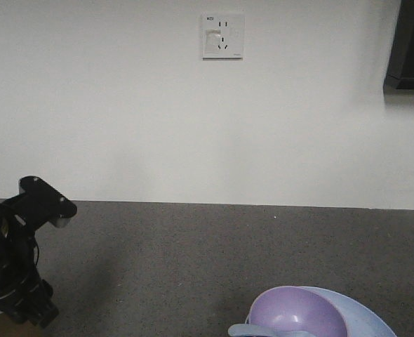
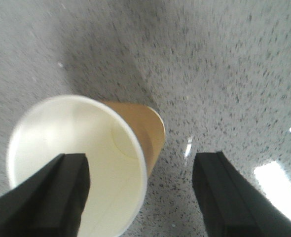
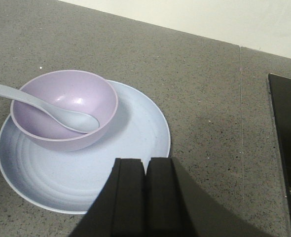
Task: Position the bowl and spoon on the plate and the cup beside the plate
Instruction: 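Grasp the brown paper cup with the left gripper and lift it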
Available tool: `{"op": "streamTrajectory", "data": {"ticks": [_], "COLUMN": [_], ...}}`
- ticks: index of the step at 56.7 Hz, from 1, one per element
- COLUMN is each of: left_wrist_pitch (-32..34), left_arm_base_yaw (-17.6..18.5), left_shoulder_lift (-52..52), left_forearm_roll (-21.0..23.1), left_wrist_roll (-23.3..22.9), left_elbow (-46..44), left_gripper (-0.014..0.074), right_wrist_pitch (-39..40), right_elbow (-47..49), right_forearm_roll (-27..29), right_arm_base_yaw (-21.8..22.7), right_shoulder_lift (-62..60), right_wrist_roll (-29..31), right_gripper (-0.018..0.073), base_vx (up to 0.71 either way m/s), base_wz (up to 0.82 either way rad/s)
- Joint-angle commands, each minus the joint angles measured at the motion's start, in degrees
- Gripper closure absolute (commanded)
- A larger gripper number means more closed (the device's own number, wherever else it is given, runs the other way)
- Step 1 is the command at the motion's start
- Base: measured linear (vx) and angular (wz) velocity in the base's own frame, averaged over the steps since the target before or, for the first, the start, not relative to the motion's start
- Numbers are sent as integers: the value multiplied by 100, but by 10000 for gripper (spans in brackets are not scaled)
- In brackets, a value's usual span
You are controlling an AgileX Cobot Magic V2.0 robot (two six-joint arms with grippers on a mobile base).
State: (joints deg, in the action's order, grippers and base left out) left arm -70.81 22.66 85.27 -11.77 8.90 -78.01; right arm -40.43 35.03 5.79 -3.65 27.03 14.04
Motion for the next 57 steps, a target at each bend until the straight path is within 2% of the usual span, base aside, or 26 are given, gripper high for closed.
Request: {"op": "streamTrajectory", "data": {"ticks": [1, 7, 11, 15, 18, 23, 24, 35, 48, 57], "left_wrist_pitch": [244, 310, 389, 408, 457, 562, 568, 540, 342, 148], "left_arm_base_yaw": [-111, -208, -237, -237, -237, -231, -230, -27, 659, 1132], "left_shoulder_lift": [-138, -26, 32, 55, 55, 39, 29, -94, 59, 557], "left_forearm_roll": [-53, -6, 100, 189, 221, 221, 221, 360, 820, 861], "left_wrist_roll": [-60, -67, -62, -28, 45, 231, 291, 440, 746, 751], "left_elbow": [80, 306, 388, 426, 434, 434, 428, -42, -1394, -2283], "left_gripper": [30, 47, 105, 209, 326, 596, 608, 604, 603, 603], "right_wrist_pitch": [428, 422, 422, 422, 422, 428, 428, 432, 432, 432], "right_elbow": [161, 161, 161, 161, 161, 161, 161, 161, 161, 161], "right_forearm_roll": [-31, -31, -31, -31, -31, -31, -31, -36, -36, -36], "right_arm_base_yaw": [2, 2, 2, 2, 2, 2, 2, 2, 2, 2], "right_shoulder_lift": [24, 24, 24, 24, 24, 24, 24, 24, 24, 24], "right_wrist_roll": [25, 25, 25, 25, 10, -63, -70, -76, -76, -76], "right_gripper": [568, 568, 568, 568, 568, 568, 568, 568, 568, 568], "base_vx": [0, 0, 0, 0, 0, 0, 0, 0, 0, 0], "base_wz": [0, 0, 0, 0, 0, 0, 0, 0, 0, 0]}}
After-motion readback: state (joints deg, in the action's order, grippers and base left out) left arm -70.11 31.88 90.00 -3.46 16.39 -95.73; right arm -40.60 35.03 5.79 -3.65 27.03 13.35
